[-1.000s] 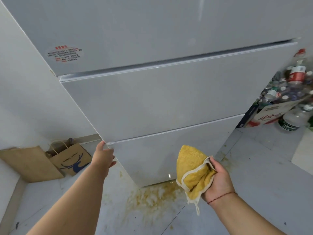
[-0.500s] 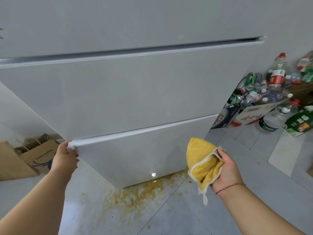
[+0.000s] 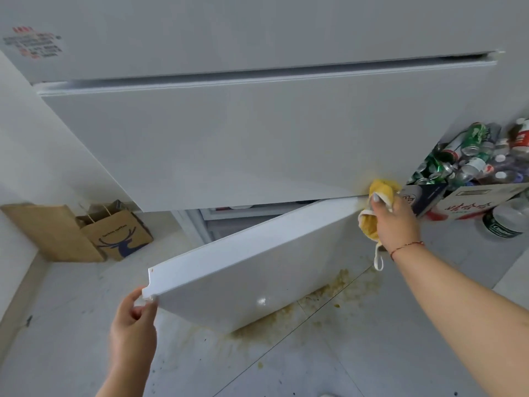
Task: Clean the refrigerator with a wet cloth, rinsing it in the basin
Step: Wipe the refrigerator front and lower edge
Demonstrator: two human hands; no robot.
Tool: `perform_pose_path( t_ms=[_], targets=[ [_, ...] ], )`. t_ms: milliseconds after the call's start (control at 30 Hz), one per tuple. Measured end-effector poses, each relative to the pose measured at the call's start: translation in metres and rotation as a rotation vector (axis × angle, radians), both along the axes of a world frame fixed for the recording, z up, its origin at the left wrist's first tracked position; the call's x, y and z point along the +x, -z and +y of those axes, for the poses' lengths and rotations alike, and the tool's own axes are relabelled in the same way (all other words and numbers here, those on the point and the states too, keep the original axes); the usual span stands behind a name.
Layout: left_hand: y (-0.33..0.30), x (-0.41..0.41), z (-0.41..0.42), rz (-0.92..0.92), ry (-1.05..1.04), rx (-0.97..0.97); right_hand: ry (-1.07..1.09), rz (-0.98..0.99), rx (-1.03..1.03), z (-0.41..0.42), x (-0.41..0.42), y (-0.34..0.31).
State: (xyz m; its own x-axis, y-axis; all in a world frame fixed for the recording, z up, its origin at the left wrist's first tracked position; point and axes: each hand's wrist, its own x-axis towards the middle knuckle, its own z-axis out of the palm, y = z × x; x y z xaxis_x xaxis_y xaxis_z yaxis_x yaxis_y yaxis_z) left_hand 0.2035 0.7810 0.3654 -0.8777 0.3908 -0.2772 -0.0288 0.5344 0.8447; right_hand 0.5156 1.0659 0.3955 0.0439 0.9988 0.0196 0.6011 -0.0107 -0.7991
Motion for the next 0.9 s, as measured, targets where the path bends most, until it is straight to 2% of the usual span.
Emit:
perform_pose_path(
  t_ms=[100,300,533,900],
  targets=[
    [0.007,0.007,-0.010,0.012,0.004,0.018,-0.089,-0.211,0.055,-0.005,-0.012,0.021],
    [0.013,0.002,-0.020,-0.007,0.017,0.075,-0.180,-0.335,0.097,-0.023,-0.035,0.043],
    [0.014,-0.011,-0.020,0.004,0.077,0.092,-0.501,-0.493,0.123,-0.089,-0.103,0.040],
    [0.012,-0.038,-0.013,-0.075,0.142,0.125,-1.049,-0.522,0.062,-0.180,-0.256,0.020]
  ],
)
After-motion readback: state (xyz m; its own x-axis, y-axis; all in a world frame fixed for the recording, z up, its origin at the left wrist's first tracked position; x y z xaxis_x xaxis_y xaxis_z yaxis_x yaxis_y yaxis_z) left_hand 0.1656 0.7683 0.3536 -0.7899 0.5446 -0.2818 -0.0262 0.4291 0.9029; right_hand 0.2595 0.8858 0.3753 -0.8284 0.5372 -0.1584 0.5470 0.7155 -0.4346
